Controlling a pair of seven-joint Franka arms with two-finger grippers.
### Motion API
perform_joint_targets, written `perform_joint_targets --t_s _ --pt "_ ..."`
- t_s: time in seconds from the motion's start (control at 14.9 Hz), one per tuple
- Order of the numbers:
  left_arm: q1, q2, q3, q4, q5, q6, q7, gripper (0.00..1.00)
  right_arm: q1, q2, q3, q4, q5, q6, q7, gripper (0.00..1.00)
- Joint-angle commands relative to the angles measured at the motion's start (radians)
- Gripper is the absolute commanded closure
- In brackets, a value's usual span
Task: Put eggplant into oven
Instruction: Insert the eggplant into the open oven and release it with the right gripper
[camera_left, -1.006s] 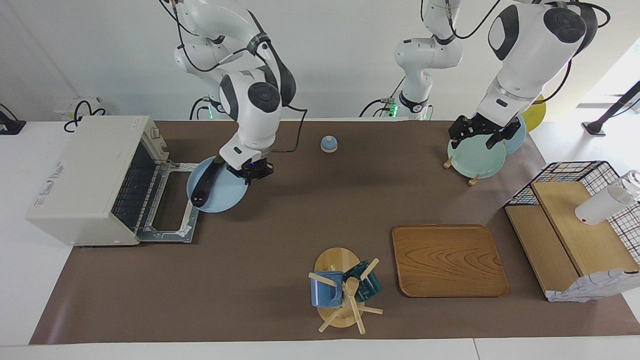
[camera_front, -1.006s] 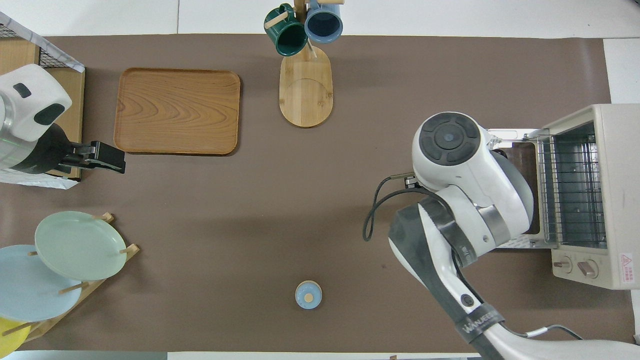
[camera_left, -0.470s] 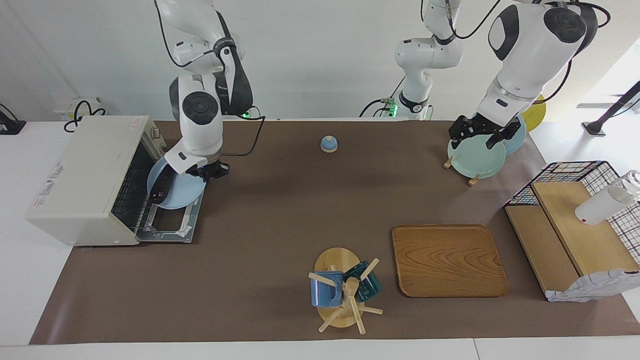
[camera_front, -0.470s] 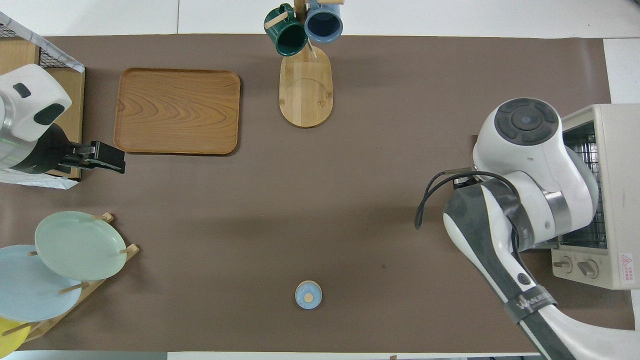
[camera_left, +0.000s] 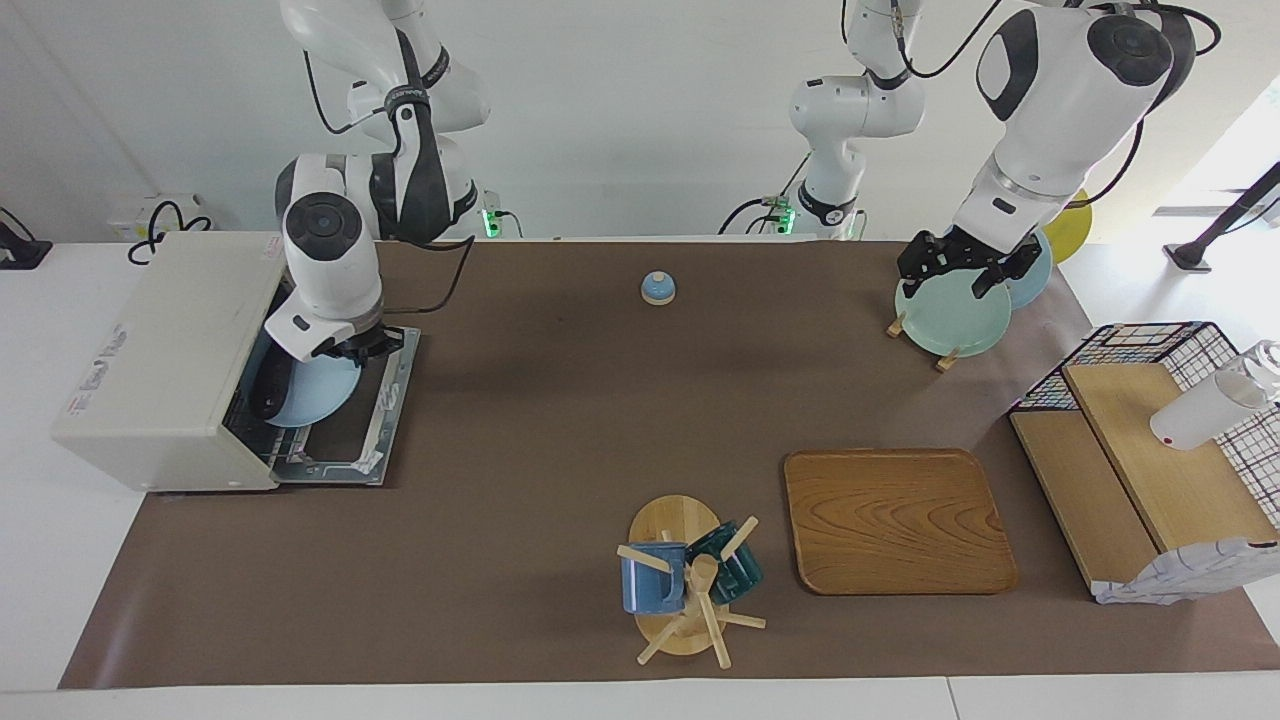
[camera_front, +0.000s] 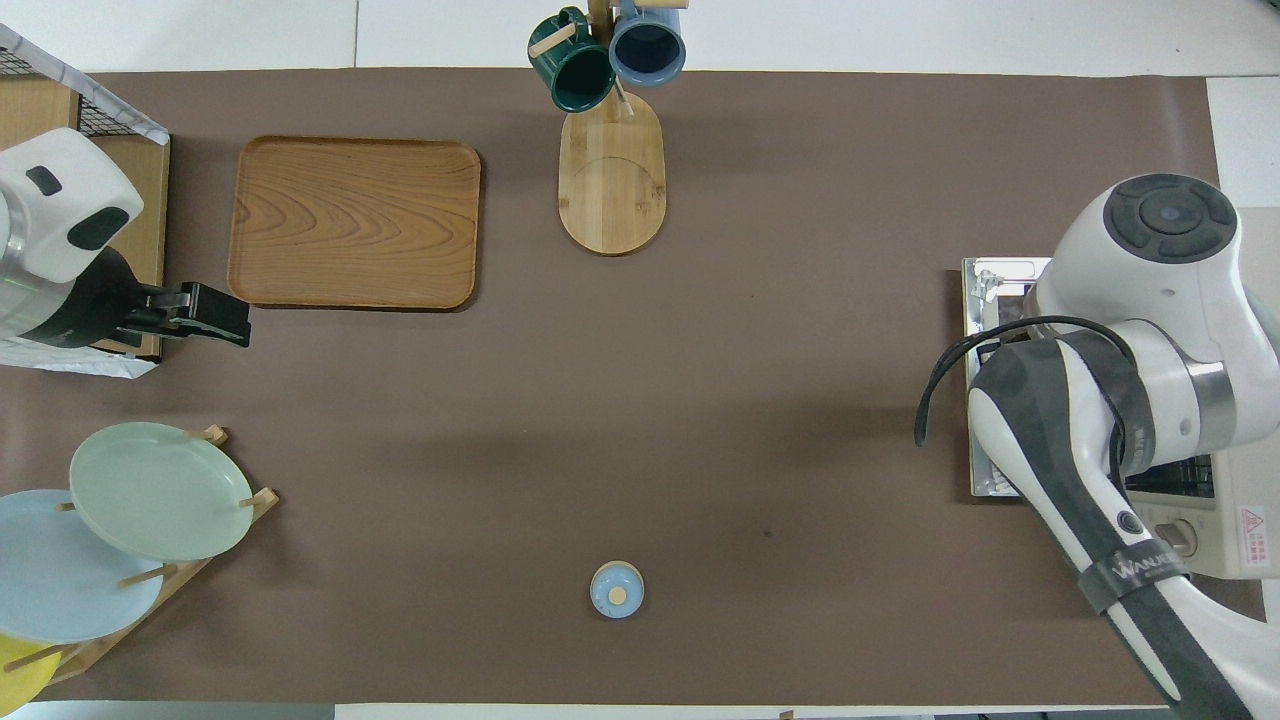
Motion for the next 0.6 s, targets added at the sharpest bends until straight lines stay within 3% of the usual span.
perform_joint_targets --t_s 0.0,0.34,0.54 --pt "0.008 -0.022 -0.003 -0.019 -0.004 0.0 0.006 0.0 -0.028 -0.031 0.012 -0.047 -0.024 0.021 -0.052 1.0" --pt "0.008 -0.022 -0.003 -0.019 -0.004 0.0 0.004 0.0 -0.101 -0.06 0.014 -0.162 -0.024 0.169 -0.098 1.0" --pt "0.009 -0.022 -0.003 -0.019 -0.004 0.0 0.006 0.0 -0.136 -0.063 0.015 -0.176 -0.018 0.194 -0.147 1.0"
